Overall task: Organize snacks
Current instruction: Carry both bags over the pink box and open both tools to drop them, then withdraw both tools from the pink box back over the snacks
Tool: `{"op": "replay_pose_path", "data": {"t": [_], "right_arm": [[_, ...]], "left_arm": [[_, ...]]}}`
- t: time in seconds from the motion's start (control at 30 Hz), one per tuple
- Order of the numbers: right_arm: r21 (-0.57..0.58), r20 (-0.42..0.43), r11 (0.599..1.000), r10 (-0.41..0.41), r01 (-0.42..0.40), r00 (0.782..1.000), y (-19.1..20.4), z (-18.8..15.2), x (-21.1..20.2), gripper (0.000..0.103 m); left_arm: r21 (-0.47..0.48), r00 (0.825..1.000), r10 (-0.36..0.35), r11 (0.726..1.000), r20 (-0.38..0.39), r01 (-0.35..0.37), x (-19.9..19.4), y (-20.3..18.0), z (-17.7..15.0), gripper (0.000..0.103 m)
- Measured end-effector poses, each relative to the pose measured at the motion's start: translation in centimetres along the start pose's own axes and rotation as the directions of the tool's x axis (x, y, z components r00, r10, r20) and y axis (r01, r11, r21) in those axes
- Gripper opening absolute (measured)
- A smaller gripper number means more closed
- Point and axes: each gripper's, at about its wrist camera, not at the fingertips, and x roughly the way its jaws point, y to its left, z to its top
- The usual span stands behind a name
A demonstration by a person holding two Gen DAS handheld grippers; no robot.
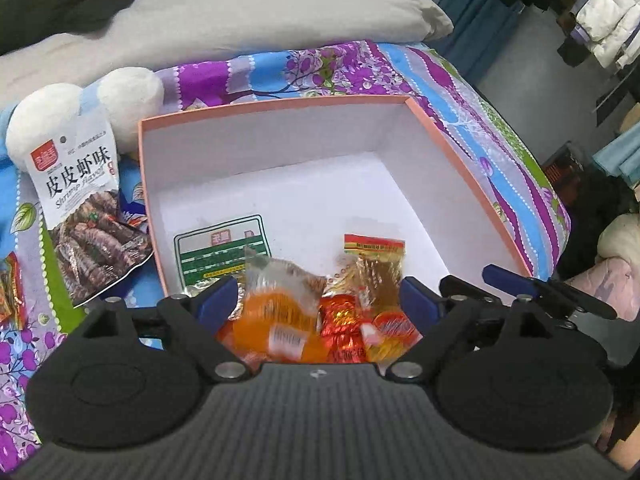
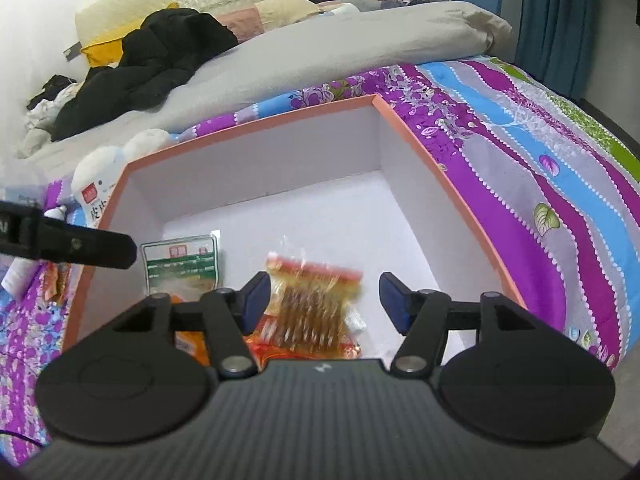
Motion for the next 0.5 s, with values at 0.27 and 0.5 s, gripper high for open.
{"op": "replay_pose_path", "data": {"t": [0.27, 0.5], "right_arm": [[-0.011, 0.076, 1.0, 0.001, 0.0, 0.997, 0.9, -1.1, -2.3, 0.062], [-0.014, 0.144, 0.999, 0.032, -0.03, 0.989, 2.5, -2.7, -5.1, 0.062]], "left_arm": [[0.05, 0.994, 0.011, 0.999, 0.105, -0.016, -3.2, 0.4, -2.0, 0.09], [0.052, 0.976, 0.018, 0.998, 0.216, -0.03, -6.9, 1.4, -4.3, 0.09]]}}
